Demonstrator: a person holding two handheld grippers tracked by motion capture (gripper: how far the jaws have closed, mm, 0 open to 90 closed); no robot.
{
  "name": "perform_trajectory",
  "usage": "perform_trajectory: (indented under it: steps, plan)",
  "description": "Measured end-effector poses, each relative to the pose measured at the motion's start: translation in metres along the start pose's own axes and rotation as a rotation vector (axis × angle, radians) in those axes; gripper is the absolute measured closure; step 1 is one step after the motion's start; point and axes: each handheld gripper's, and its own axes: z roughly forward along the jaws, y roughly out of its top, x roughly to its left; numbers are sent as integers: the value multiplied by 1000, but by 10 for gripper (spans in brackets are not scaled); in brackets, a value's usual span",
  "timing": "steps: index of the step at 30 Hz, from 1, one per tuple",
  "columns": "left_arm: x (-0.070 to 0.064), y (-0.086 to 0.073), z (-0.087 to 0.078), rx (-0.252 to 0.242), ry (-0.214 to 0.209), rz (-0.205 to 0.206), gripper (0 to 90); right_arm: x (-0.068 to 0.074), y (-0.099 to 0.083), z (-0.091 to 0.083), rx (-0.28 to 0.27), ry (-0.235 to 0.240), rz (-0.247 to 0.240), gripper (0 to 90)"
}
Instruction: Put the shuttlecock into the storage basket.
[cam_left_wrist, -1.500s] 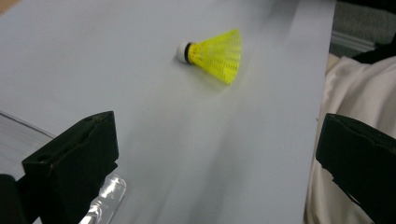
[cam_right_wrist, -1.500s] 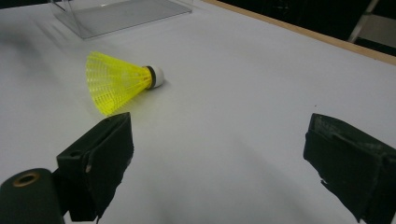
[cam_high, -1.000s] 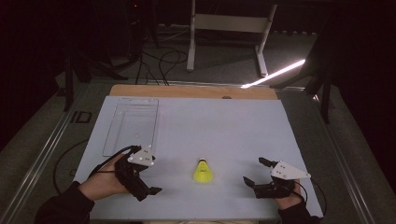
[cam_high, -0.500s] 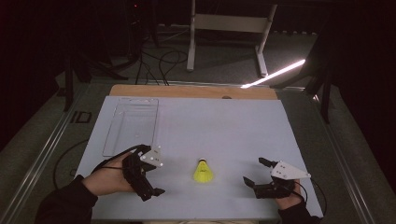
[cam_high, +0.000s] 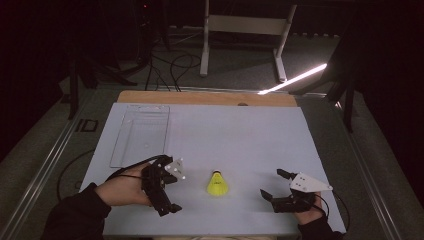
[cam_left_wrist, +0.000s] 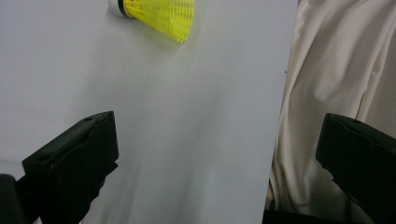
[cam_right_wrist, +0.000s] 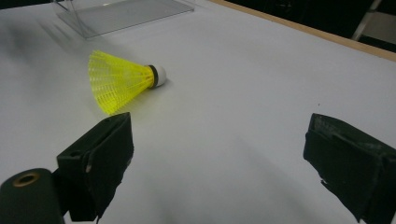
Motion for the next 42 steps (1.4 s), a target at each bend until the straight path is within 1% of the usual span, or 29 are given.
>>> perform_trajectory:
  steps: [1,2,3,5,6,8,12,13,14,16,17,19,25,26,28,29,30,31,32,33,34,35,36,38,39,40,42]
  plan:
    - [0,4,1,8,-15,0,0,0,0,0,0,-1,1,85]
    - [0,4,1,8,-15,0,0,0,0,0,0,0,1,85]
    - [0,8,3,14,-23,-3,1,0,0,0,0,1,1,85]
    - [0,11,5,22,-18,3,1,0,0,0,1,0,1,85]
    - [-1,14,7,20,-22,0,1,0,0,0,1,0,1,85]
    - [0,18,10,15,-23,7,3,0,0,0,1,-1,-1,85]
    - [1,23,16,17,-16,14,9,0,0,0,1,-1,0,85]
    - [3,27,19,15,0,9,11,0,0,0,1,-3,0,85]
    - [3,27,19,15,0,9,11,0,0,0,1,-3,0,85]
    - [5,34,23,16,6,1,17,1,0,0,0,-2,2,85]
    - [6,36,23,20,5,5,17,1,0,0,2,-1,2,85]
    - [6,41,25,25,9,2,25,1,0,0,2,-1,3,85]
    - [8,54,34,48,-2,-1,49,0,0,0,3,0,1,86]
    - [7,57,37,53,8,5,49,0,0,0,3,1,0,85]
    - [7,59,38,59,7,0,50,0,0,0,3,1,0,86]
    - [6,62,42,75,13,9,50,0,0,0,3,1,-2,86]
    - [6,64,45,76,27,-1,51,0,0,0,4,1,-2,86]
    - [6,65,46,80,20,3,55,0,0,0,3,1,-1,85]
    - [6,66,49,73,23,3,55,0,0,0,3,1,0,85]
    - [6,67,50,74,25,-6,68,0,0,0,3,1,1,85]
    - [6,67,50,74,25,-6,70,0,0,0,3,1,1,85]
    - [7,69,53,61,37,-29,88,0,0,0,4,0,0,85]
    - [7,69,53,61,37,-29,107,0,0,0,4,0,0,86]
    - [11,71,58,52,52,-70,124,0,0,0,4,-1,-1,85]
    - [12,71,59,48,59,-84,152,0,0,0,6,0,-4,85]
    - [12,71,59,48,59,-84,152,0,0,0,6,-1,-5,86]
    - [15,70,62,34,57,-122,163,0,0,0,6,-1,-2,86]
